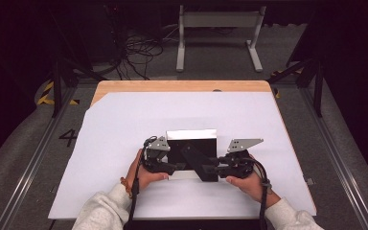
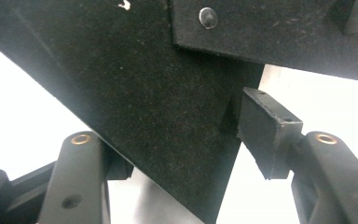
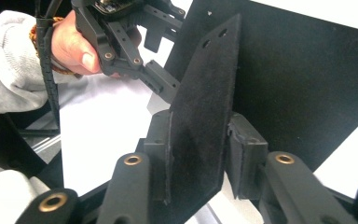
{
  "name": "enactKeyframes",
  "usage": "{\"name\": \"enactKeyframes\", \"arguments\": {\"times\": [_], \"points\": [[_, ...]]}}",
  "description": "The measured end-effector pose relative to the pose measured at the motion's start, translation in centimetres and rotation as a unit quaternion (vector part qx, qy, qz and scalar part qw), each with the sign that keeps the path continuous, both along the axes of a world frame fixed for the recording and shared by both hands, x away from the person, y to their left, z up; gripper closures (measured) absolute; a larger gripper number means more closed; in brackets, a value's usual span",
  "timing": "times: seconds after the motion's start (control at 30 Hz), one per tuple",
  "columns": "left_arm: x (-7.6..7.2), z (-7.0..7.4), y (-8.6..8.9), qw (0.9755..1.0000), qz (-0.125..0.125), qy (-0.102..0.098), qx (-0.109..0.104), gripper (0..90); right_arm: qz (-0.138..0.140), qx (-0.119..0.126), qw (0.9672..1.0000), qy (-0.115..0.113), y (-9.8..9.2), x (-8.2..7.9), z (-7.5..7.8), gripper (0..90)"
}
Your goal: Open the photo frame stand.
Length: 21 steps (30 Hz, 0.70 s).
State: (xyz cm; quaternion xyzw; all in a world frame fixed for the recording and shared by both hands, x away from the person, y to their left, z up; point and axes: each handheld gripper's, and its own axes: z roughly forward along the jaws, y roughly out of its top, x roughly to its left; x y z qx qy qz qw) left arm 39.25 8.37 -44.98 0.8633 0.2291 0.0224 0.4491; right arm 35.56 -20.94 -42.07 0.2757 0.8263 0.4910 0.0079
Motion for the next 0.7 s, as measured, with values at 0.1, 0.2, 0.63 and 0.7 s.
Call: {"name": "enactKeyframes", "arguments": {"times": [0.1, 0.2, 0.63, 0.7], "points": [[-0.09, 0.22, 0.08, 1.0, 0.003, -0.009, 0.0, 48.2, -0.003, -0.005, 0.9999, -0.011, -0.01, -0.1, 0.13, 69.1], [-0.21, 0.39, 0.08, 0.9997, 0.008, -0.022, 0.001, 49.1, -0.004, -0.007, 0.9999, -0.015, 0.02, -0.11, 0.16, 69.8], [-0.04, 0.95, -0.45, 0.9969, 0.034, -0.071, 0.012, 53.8, -0.027, -0.025, 0.9985, -0.041, 0.03, 0.04, 0.21, 73.4], [-0.05, 1.01, -0.49, 0.9963, 0.037, -0.076, 0.014, 54.9, -0.029, -0.026, 0.9983, -0.044, 0.05, 0.04, 0.21, 73.5]]}}
